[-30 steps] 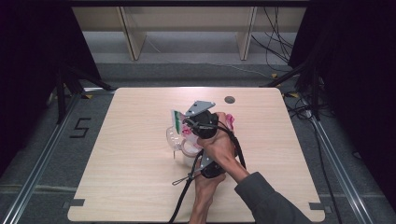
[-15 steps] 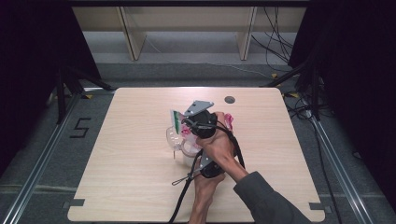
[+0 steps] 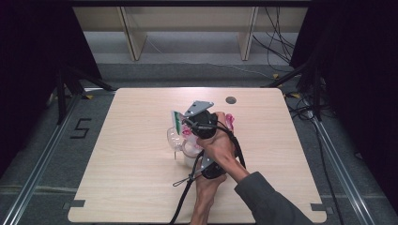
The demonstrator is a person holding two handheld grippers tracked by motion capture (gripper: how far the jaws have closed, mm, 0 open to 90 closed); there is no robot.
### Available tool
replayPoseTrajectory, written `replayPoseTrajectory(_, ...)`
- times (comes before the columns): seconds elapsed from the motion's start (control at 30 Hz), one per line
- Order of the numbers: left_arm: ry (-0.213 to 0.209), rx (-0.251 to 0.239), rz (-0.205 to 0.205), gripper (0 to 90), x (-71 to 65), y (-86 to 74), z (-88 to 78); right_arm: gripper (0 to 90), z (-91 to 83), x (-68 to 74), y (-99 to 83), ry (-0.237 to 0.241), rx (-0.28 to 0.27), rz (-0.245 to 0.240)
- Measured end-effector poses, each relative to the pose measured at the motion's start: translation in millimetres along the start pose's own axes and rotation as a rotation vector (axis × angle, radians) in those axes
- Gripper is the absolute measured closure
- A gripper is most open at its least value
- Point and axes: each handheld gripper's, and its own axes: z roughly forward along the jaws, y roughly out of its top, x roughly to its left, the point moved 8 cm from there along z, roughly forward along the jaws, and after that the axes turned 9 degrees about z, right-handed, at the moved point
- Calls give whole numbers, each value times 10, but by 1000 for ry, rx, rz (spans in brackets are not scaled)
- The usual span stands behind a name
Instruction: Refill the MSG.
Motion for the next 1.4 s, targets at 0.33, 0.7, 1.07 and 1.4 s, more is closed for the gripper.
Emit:
replayPoseTrajectory(0.33,2,-29,-26,796,-16,22,20,900,-1,-6,5,1,-2,-8)
replayPoseTrajectory(0.7,-8,152,170,796,122,-123,-78,900,-25,-46,-7,3,-14,11)
replayPoseTrajectory(1.07,17,159,175,795,113,-156,-57,900,-64,-100,-26,17,-47,22)
replayPoseTrajectory(1.4,23,201,212,794,158,-219,-81,900,-124,-153,-39,23,-100,47)
